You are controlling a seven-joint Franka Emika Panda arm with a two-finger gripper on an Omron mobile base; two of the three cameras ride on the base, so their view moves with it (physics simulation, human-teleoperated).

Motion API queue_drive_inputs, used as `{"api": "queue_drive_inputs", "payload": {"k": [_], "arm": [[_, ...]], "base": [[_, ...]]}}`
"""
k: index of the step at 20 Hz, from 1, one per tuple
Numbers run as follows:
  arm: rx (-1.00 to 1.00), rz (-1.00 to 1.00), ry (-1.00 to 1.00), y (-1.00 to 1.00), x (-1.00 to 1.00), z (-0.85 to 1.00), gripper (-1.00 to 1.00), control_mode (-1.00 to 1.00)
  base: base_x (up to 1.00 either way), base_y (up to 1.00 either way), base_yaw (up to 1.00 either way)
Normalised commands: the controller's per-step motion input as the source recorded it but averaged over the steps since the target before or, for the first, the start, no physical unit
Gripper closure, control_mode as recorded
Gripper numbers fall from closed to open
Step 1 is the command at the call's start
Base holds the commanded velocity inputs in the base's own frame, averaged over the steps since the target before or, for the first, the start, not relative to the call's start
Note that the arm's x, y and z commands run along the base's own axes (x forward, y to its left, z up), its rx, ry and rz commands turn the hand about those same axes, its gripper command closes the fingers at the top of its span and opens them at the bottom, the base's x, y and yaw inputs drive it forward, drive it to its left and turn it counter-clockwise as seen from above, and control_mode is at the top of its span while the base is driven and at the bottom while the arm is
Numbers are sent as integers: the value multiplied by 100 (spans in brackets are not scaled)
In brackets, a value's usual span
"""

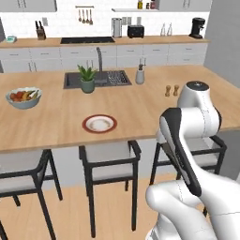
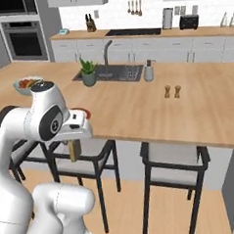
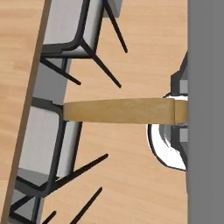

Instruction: Start the toaster. Once the lever pops up, take the bread to the plate on the dining counter.

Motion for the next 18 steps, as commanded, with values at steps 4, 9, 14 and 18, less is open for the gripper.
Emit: {"api": "queue_drive_inputs", "payload": {"k": [4,9,14,18], "arm": [[0,0,0,0,0,0,100,100],[0,0,0,0,0,0,100,100],[0,0,0,0,0,0,100,100],[0,0,0,0,0,0,100,100]], "base": [[33,74,-1],[53,64,-7],[59,46,-20],[49,47,-28]]}}
